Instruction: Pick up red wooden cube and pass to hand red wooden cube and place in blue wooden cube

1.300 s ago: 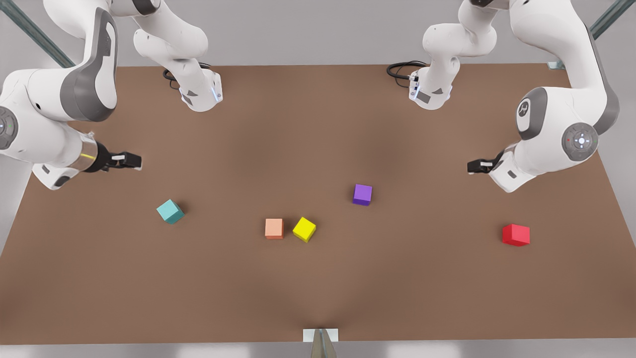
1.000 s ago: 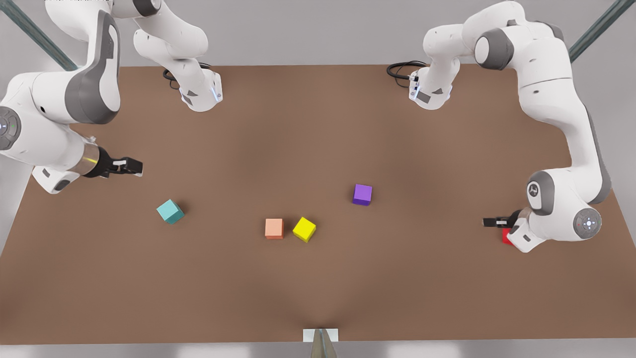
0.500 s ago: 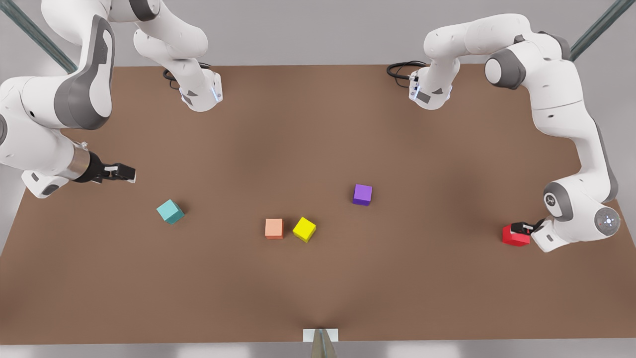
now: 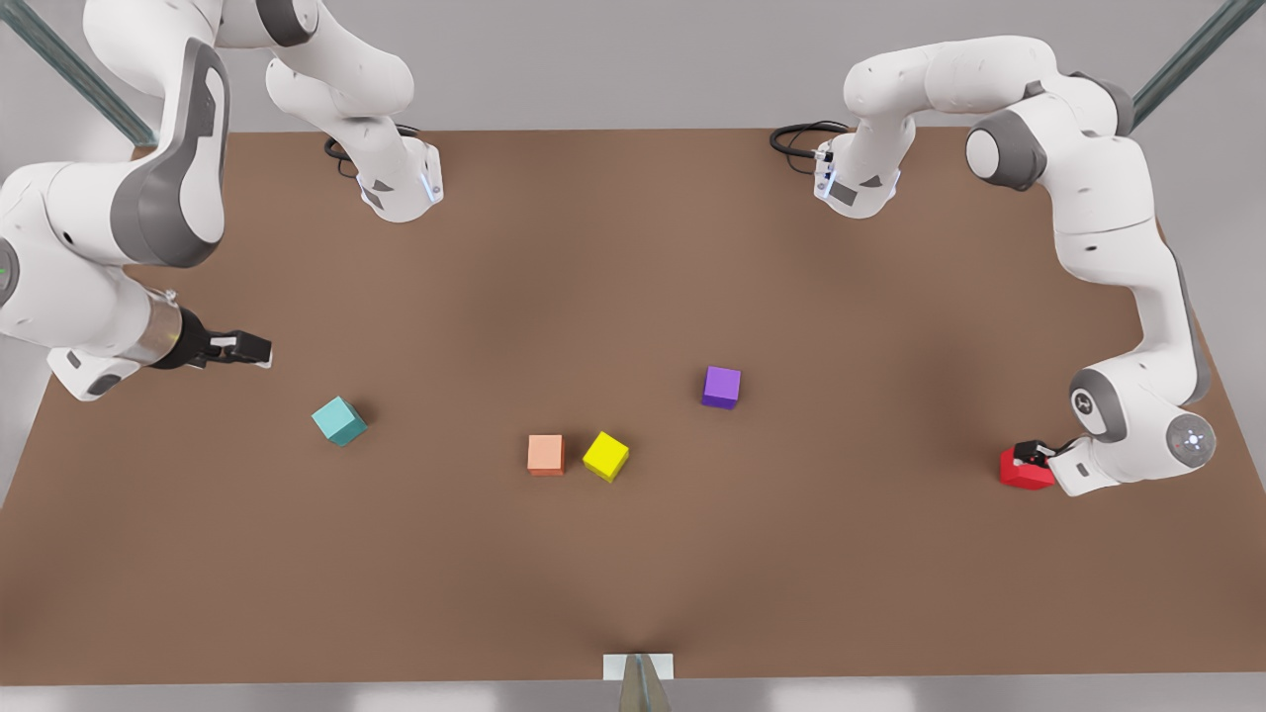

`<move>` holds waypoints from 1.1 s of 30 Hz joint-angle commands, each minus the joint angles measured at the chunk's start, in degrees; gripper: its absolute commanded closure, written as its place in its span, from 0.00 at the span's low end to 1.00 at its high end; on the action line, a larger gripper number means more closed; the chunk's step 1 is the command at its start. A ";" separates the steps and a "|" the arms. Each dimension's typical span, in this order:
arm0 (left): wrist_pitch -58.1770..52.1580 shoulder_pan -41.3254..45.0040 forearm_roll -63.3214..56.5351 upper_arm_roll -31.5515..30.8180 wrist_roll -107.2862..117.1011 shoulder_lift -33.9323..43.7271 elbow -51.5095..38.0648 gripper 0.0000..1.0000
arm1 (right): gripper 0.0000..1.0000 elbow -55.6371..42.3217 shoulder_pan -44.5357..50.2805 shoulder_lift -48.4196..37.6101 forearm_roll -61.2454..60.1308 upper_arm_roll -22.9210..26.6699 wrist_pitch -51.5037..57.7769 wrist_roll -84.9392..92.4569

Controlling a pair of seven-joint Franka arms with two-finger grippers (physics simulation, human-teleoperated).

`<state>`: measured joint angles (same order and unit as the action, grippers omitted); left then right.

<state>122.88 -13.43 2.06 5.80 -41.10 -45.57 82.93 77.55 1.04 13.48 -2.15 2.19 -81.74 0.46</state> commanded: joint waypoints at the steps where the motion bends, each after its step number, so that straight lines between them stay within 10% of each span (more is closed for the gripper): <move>1: 0.61 -0.02 -0.04 0.00 -1.17 -0.74 -0.05 0.00 | 0.00 -0.03 0.01 -0.04 0.04 0.01 0.00 -0.20; 11: 2.02 -0.37 0.67 -0.08 1.90 -3.47 0.13 0.00 | 0.00 -0.03 -0.16 -0.04 -0.13 0.01 0.00 -0.20; 13: 2.02 -0.37 0.67 0.00 1.82 -3.47 0.04 0.28 | 0.00 -0.03 -0.08 0.23 -0.13 0.01 -0.09 -0.20; 24: -18.07 6.74 17.34 -2.72 21.48 2.68 -1.10 0.35 | 0.00 -0.03 -0.60 1.37 -8.81 0.10 -0.35 12.81; 29: -28.40 6.92 41.53 -26.71 37.85 -2.41 -5.23 0.35 | 0.00 -0.47 -3.94 19.99 -54.53 -0.34 1.84 56.21; 33: -21.72 11.14 49.35 -34.98 48.04 -9.88 -13.85 0.35 | 0.00 -1.26 -1.13 26.94 -67.71 -0.52 -1.93 90.06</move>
<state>101.97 -2.80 44.05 -28.00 -21.60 -54.50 70.35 76.23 -0.28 39.49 -57.79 1.71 -82.08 26.34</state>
